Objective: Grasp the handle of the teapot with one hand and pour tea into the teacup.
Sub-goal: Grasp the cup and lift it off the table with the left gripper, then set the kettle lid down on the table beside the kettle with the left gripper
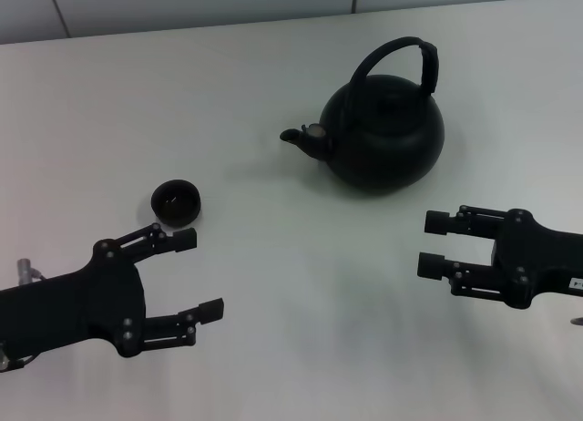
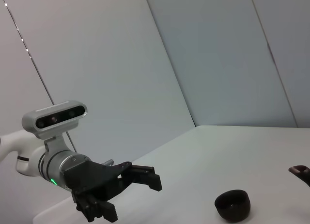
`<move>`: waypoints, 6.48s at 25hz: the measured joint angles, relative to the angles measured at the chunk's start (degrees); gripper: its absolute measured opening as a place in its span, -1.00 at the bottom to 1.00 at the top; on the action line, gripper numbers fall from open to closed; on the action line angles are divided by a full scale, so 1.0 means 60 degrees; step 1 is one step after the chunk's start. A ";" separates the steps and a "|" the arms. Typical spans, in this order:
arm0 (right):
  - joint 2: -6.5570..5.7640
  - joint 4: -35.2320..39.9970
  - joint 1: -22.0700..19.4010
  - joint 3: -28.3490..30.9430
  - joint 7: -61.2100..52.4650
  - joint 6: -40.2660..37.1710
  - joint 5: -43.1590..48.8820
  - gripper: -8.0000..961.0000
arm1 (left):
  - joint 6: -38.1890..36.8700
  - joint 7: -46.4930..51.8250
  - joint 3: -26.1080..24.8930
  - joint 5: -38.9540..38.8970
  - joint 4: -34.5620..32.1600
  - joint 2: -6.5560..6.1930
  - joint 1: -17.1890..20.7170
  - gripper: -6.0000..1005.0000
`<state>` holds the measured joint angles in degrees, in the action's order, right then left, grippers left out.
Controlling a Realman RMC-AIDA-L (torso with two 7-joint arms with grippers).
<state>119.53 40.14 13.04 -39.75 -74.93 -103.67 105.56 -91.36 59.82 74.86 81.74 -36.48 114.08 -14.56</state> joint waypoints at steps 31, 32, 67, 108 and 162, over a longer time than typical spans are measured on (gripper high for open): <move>-0.0030 0.0008 0.0255 0.0018 -0.0008 0.0023 -0.0118 0.40 | 0.2093 -0.1098 -0.0776 -0.0400 0.0742 0.0794 -0.0145 0.73; -0.0030 0.0004 0.0258 0.0020 -0.0008 0.0023 -0.0191 0.40 | 0.2227 -0.1246 -0.0775 -0.0685 0.1014 0.0805 -0.0220 0.73; -0.0030 0.0086 0.0450 0.0048 -0.0237 -0.0011 -0.0382 0.40 | 0.4716 -0.1826 -0.0683 -0.2042 0.3055 0.0835 -0.1157 0.73; -0.0040 0.0087 0.0347 0.0172 -0.0256 -0.0227 -0.0381 0.40 | 0.5481 -0.1825 -0.0318 -0.2190 0.3351 0.0850 -0.1842 0.72; -0.0029 -0.0117 -0.0264 0.0284 -0.0034 -0.0540 -0.0356 0.40 | 0.3944 -0.1689 0.1414 -0.2402 0.2877 0.0849 -0.2438 0.37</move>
<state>119.36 39.44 11.46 -38.05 -75.13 -106.91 103.42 -67.70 49.69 83.34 67.33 -19.22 119.18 -29.19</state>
